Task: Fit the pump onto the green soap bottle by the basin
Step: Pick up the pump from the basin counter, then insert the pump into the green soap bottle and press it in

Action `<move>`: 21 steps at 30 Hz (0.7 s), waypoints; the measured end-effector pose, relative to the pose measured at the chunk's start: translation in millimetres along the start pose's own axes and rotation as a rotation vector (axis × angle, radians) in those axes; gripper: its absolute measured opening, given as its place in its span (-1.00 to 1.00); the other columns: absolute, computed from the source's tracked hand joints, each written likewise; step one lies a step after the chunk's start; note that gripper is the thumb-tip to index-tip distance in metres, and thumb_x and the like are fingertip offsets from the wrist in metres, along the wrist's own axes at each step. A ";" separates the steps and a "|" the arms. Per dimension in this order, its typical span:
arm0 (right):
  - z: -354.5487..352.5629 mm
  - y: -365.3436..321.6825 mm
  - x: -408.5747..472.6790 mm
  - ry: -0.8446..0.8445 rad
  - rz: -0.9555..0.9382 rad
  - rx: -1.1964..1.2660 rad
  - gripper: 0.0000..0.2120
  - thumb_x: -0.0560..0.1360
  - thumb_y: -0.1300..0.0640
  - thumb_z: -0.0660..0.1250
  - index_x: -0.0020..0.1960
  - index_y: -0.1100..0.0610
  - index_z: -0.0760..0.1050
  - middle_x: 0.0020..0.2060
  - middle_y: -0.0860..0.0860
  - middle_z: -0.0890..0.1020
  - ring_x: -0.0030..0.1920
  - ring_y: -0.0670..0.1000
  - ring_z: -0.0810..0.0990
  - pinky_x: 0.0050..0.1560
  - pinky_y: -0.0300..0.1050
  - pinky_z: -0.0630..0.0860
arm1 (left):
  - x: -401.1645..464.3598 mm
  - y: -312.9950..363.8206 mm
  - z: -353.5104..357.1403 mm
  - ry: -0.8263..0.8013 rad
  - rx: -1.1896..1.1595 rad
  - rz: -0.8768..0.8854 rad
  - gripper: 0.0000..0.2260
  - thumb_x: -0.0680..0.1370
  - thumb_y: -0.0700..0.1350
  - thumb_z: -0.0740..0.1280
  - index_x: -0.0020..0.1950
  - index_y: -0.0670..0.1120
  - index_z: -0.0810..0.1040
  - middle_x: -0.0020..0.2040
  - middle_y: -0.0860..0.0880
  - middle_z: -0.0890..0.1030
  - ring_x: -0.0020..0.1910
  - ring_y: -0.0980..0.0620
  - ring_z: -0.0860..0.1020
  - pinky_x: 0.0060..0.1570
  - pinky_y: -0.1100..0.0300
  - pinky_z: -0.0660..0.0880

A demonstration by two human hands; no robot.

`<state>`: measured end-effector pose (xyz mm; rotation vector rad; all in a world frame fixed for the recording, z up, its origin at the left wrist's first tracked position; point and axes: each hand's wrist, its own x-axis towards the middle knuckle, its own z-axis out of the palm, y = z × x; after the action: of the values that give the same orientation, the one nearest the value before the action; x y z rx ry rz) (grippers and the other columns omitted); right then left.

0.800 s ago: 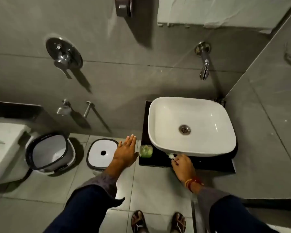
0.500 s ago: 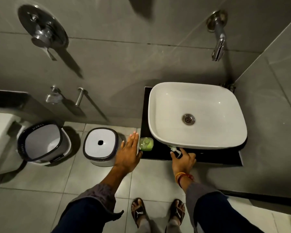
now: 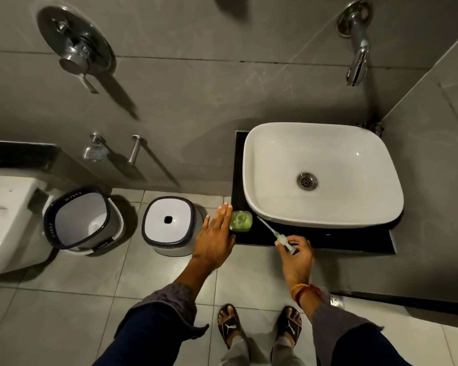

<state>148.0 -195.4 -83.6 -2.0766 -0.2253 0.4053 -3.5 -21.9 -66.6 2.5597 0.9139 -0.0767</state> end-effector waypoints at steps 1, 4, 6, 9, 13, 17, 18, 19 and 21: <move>-6.6 -5.0 -4.5 -0.017 -0.001 0.042 -0.75 0.36 0.26 0.58 -0.03 0.16 0.57 -0.10 0.17 0.65 -0.10 0.21 0.64 -0.05 0.21 0.64 | -0.9 1.8 -0.6 -0.003 0.007 0.002 -0.29 0.66 0.07 0.19 0.66 -0.05 -0.16 0.68 -0.03 -0.08 0.66 -0.04 -0.07 0.62 -0.12 0.07; -23.2 -25.3 -13.3 -0.046 -0.063 0.102 -0.71 0.37 0.25 0.57 0.02 0.08 0.56 -0.07 0.07 0.68 -0.07 0.08 0.68 -0.06 0.04 0.68 | -3.1 7.5 1.0 -0.010 0.021 -0.006 -0.27 0.65 0.09 0.19 0.65 -0.04 -0.18 0.68 -0.03 -0.10 0.66 -0.04 -0.08 0.61 -0.14 0.05; -31.1 -41.6 -15.2 -0.051 -0.143 0.102 -0.68 0.36 0.25 0.58 0.01 0.01 0.56 -0.08 -0.01 0.68 -0.09 -0.01 0.67 -0.10 -0.18 0.66 | -4.2 10.5 1.8 0.007 0.017 -0.024 -0.27 0.65 0.10 0.19 0.65 -0.04 -0.18 0.68 -0.03 -0.11 0.66 -0.04 -0.09 0.62 -0.14 0.03; -38.9 -69.8 -14.2 -0.067 -0.281 0.093 -0.67 0.34 0.25 0.57 0.00 0.00 0.56 -0.09 -0.07 0.64 -0.12 -0.11 0.64 -0.11 -0.45 0.55 | -4.0 14.0 1.9 0.030 0.015 -0.034 -0.28 0.65 0.10 0.18 0.65 -0.06 -0.17 0.68 -0.04 -0.10 0.66 -0.05 -0.07 0.62 -0.13 0.02; -39.7 -101.3 -13.3 -0.122 -0.461 0.017 -0.68 0.33 0.25 0.55 0.02 0.05 0.57 -0.06 -0.08 0.59 -0.04 -0.14 0.61 -0.04 -0.49 0.48 | -4.1 15.6 2.4 0.013 0.012 -0.041 -0.29 0.66 0.11 0.15 0.65 -0.07 -0.17 0.68 -0.05 -0.10 0.66 -0.06 -0.07 0.62 -0.13 0.02; -30.8 -119.4 -10.4 -0.132 -0.507 -0.003 -0.67 0.33 0.29 0.55 0.04 0.10 0.57 -0.05 -0.02 0.59 -0.01 -0.24 0.58 -0.02 -0.51 0.47 | -6.3 17.9 2.1 0.013 -0.027 -0.059 -0.29 0.66 0.11 0.16 0.65 -0.06 -0.17 0.68 -0.05 -0.08 0.66 -0.06 -0.07 0.62 -0.13 -0.01; -28.3 -122.8 -10.1 -0.133 -0.510 -0.001 -0.67 0.33 0.28 0.55 0.04 0.10 0.57 -0.05 -0.02 0.60 -0.01 -0.25 0.58 -0.02 -0.51 0.48 | -7.1 18.7 2.3 0.016 -0.035 -0.060 -0.29 0.66 0.11 0.16 0.66 -0.06 -0.17 0.68 -0.06 -0.07 0.66 -0.06 -0.07 0.62 -0.13 -0.01; -25.5 -126.0 -10.3 -0.135 -0.513 0.000 -0.67 0.34 0.27 0.56 0.04 0.09 0.57 -0.04 -0.03 0.60 -0.01 -0.25 0.58 -0.03 -0.50 0.49 | -7.8 19.1 2.4 0.021 -0.042 -0.060 -0.29 0.66 0.10 0.17 0.66 -0.06 -0.17 0.68 -0.05 -0.07 0.66 -0.06 -0.07 0.62 -0.13 -0.02; -19.8 -131.6 -11.3 -0.145 -0.521 -0.002 -0.68 0.35 0.25 0.56 0.05 0.08 0.56 -0.03 -0.03 0.60 0.01 -0.20 0.59 -0.02 -0.44 0.53 | -8.1 19.7 2.0 0.027 -0.049 -0.065 -0.29 0.66 0.10 0.17 0.66 -0.06 -0.17 0.68 -0.06 -0.07 0.66 -0.06 -0.06 0.62 -0.13 -0.03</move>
<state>145.4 -147.5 41.0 -1.9010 -0.8298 0.2329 2.5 -41.3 -59.7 2.4925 0.9966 -0.0382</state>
